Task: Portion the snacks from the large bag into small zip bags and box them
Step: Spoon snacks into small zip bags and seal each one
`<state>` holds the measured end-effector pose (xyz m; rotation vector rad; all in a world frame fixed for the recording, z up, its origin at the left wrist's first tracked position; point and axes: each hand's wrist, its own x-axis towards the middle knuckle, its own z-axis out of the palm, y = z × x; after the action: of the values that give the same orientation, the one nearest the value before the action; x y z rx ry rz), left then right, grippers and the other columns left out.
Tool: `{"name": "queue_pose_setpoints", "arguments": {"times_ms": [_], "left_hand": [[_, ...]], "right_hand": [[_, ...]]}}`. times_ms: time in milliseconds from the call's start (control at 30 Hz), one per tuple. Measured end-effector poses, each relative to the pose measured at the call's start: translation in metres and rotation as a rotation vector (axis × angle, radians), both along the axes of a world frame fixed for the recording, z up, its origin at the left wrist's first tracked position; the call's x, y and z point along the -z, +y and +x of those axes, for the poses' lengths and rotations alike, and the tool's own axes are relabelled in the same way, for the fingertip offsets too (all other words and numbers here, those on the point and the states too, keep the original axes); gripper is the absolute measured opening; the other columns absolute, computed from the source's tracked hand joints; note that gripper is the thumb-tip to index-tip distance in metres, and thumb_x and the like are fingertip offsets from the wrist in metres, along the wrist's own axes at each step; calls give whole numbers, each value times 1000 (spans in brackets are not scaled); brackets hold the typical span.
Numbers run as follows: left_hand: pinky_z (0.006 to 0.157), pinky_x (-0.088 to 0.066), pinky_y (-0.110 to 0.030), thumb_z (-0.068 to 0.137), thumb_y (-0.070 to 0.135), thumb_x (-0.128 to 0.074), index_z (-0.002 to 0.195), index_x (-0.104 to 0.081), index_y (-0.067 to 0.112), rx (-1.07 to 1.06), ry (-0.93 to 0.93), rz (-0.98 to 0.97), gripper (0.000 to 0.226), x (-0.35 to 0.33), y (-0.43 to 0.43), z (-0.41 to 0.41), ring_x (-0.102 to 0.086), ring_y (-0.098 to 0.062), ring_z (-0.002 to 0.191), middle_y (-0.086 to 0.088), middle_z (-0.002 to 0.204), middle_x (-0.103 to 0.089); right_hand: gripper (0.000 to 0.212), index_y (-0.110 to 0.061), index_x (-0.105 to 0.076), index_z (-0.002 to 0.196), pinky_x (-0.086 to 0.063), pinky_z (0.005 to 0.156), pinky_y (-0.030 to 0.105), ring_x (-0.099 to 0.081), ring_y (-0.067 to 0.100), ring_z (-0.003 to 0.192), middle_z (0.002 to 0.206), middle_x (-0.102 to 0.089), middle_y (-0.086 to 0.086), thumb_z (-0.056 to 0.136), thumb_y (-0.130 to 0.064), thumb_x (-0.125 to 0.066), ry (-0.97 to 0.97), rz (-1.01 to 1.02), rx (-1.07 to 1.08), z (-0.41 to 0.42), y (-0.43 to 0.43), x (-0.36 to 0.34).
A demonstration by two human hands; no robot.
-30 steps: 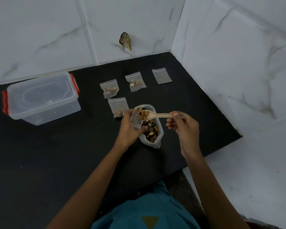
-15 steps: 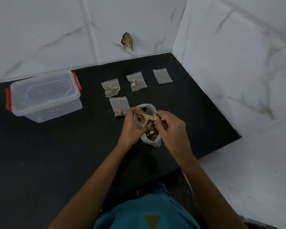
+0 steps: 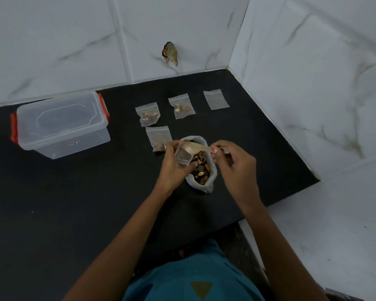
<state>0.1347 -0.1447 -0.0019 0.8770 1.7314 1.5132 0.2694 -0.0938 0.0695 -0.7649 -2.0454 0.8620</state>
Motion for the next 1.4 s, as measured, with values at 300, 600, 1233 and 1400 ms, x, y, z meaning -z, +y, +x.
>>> {"name": "queue_pose_setpoints", "arguments": {"times_ms": [300,600,1233,1400], "left_hand": [[79,-44,-8,77,2,-70,117,-37,23,11,-7,-29,55,10,-7,-1,-45,4,104,18,111,-42],[94,-48,-33,79,5,-69,117,-45,21,-27,-55,-65,47,23,-18,0,-49,-14,116,1,123,-49],[86,-47,-16,80,4,-67,116,-46,19,89,-167,-109,45,38,-23,15,-52,0,104,2,119,-50],[83,-46,-14,80,6,-67,109,-48,26,81,-153,-96,40,38,-24,14,-49,0,109,7,120,-49]], "right_hand": [[15,-18,-61,89,-50,62,14,-60,1,65,74,-62,-3,93,-10,-50,157,-419,209,14,13,5],[12,-5,-62,97,-47,64,9,-57,-2,63,73,-58,-6,92,-8,-51,-70,-325,265,23,17,36],[17,-3,-63,95,-46,52,8,-57,2,56,69,-61,0,94,-10,-48,-41,-733,377,16,21,68],[15,-7,-63,95,-47,57,9,-56,3,61,70,-60,-2,94,-12,-48,-24,-723,374,10,14,73]]}}
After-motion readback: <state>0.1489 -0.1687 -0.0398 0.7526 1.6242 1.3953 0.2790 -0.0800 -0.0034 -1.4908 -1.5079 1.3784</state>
